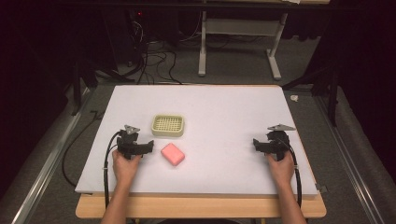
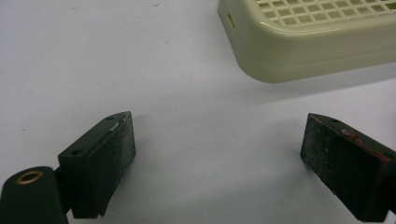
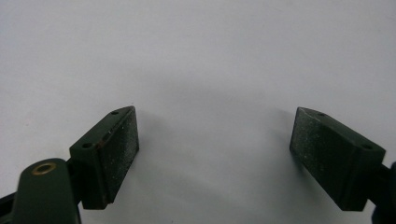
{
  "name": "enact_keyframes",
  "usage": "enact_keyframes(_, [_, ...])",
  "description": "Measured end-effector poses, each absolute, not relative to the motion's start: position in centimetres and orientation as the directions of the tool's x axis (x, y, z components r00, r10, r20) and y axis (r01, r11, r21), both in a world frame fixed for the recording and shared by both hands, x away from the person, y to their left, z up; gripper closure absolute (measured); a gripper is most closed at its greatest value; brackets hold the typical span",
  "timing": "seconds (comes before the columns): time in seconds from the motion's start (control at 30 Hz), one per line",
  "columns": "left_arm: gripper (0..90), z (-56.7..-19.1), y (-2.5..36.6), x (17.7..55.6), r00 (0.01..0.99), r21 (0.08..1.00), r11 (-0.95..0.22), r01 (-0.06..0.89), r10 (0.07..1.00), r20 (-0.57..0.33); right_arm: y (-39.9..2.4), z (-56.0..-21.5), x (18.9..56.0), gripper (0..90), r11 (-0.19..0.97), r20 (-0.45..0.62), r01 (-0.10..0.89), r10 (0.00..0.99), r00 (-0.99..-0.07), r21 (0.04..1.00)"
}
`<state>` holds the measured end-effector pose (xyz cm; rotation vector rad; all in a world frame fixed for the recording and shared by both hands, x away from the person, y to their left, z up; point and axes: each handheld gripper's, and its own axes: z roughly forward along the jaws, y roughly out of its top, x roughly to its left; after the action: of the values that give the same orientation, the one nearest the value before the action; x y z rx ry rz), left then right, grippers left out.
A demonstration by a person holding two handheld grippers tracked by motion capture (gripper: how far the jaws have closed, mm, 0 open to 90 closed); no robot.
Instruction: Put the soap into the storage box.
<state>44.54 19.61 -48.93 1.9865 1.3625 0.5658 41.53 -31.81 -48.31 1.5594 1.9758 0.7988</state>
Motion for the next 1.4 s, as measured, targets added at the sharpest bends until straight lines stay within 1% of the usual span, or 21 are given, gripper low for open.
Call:
enact_keyframes(1.27, [11.7, -48.68, 19.6, 44.57, 0.359, 0.709, -0.24, 0.663, 0.933, -0.02, -31.81, -48.31, 41.54, 16.2, 0.172, -0.024, 0.684, 0.975, -0.221, 0.708])
enact_keyframes(1.4, [10.2, -48.27, 19.69, 44.29, 0.37, 0.71, -0.246, 0.66, 0.929, -0.022, -31.81, -48.31, 41.53, 16.2, 0.173, -0.024, 0.684, 0.975, -0.221, 0.708])
